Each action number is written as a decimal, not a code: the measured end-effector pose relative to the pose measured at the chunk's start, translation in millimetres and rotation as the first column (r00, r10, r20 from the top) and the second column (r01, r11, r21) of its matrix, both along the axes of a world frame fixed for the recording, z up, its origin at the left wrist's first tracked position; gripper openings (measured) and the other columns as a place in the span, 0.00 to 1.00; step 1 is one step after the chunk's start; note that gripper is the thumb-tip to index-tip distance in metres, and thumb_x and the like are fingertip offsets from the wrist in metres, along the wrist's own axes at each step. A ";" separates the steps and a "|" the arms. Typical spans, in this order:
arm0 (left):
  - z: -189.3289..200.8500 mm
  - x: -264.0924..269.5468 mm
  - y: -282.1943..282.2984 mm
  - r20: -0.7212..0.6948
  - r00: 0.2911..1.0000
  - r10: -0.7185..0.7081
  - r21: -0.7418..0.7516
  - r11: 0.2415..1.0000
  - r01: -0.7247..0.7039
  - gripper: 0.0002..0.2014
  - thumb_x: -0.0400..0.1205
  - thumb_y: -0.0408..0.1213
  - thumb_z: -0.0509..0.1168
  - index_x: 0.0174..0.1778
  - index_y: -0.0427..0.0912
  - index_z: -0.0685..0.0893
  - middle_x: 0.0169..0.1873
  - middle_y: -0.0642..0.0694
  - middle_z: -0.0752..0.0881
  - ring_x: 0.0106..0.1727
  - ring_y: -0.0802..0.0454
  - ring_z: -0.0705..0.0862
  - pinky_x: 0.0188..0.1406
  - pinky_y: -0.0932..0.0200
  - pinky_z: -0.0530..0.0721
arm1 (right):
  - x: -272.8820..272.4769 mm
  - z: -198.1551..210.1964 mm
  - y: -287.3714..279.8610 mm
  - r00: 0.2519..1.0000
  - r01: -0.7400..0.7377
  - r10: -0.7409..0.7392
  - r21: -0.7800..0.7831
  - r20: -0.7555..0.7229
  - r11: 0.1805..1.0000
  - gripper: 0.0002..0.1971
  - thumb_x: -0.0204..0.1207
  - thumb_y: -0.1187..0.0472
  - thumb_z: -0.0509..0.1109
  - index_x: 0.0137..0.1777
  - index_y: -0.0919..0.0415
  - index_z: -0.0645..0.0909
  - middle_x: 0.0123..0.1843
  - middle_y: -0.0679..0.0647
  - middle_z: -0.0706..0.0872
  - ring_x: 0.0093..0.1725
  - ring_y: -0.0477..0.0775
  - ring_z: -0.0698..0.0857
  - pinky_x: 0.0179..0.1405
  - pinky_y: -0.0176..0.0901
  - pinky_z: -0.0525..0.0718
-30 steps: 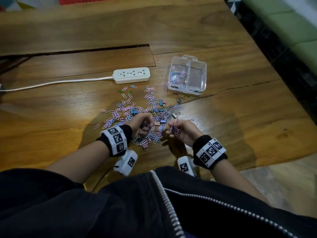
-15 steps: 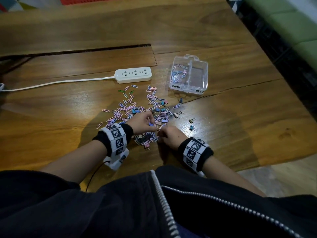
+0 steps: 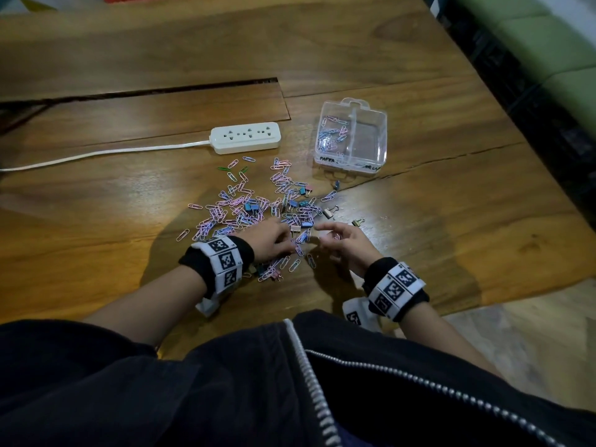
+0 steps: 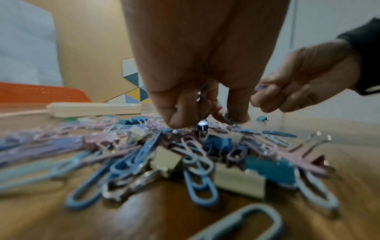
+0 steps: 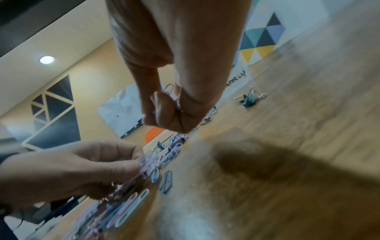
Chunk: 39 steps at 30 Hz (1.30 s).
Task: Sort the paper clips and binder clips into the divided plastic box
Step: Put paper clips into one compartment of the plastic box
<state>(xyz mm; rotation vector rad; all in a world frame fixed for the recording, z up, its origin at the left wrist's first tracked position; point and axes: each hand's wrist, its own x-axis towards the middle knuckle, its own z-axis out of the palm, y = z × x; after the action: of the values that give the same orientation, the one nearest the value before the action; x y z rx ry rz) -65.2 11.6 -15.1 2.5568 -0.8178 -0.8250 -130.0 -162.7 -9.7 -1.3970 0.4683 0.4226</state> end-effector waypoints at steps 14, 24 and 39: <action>10.0 -0.4 3.5 -0.911 0.388 0.138 -0.264 0.526 -0.808 0.07 0.73 0.35 0.53 0.29 0.42 0.71 0.18 0.51 0.79 0.13 0.59 0.68 0.12 0.77 0.63 | 9.1 7.1 17.9 0.888 -0.425 0.424 -0.667 -0.177 0.612 0.12 0.69 0.58 0.75 0.33 0.55 0.73 0.35 0.49 0.79 0.35 0.46 0.78 0.36 0.37 0.78; 10.2 -20.6 -13.9 0.119 0.993 0.020 0.142 0.989 -0.037 0.20 0.86 0.47 0.47 0.53 0.37 0.78 0.50 0.38 0.85 0.53 0.40 0.82 0.50 0.51 0.78 | -5.1 -4.0 15.3 0.815 -0.497 0.521 -0.769 -0.255 0.401 0.08 0.76 0.60 0.68 0.37 0.56 0.74 0.45 0.56 0.80 0.46 0.51 0.76 0.46 0.39 0.72; 11.1 -33.4 -22.6 0.027 0.994 -0.110 0.258 0.961 0.099 0.10 0.82 0.42 0.57 0.46 0.40 0.80 0.38 0.46 0.80 0.49 0.46 0.81 0.57 0.50 0.78 | 3.2 -3.2 11.7 0.914 -0.391 0.365 -0.613 -0.175 0.686 0.15 0.78 0.63 0.65 0.31 0.55 0.69 0.35 0.52 0.77 0.38 0.50 0.75 0.37 0.37 0.72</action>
<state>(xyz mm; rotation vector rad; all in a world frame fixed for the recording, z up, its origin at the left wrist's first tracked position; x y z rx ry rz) -98.5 -11.0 -3.9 2.7833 -0.9191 -0.9712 -126.9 -151.0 -12.9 -2.1820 0.3615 0.6681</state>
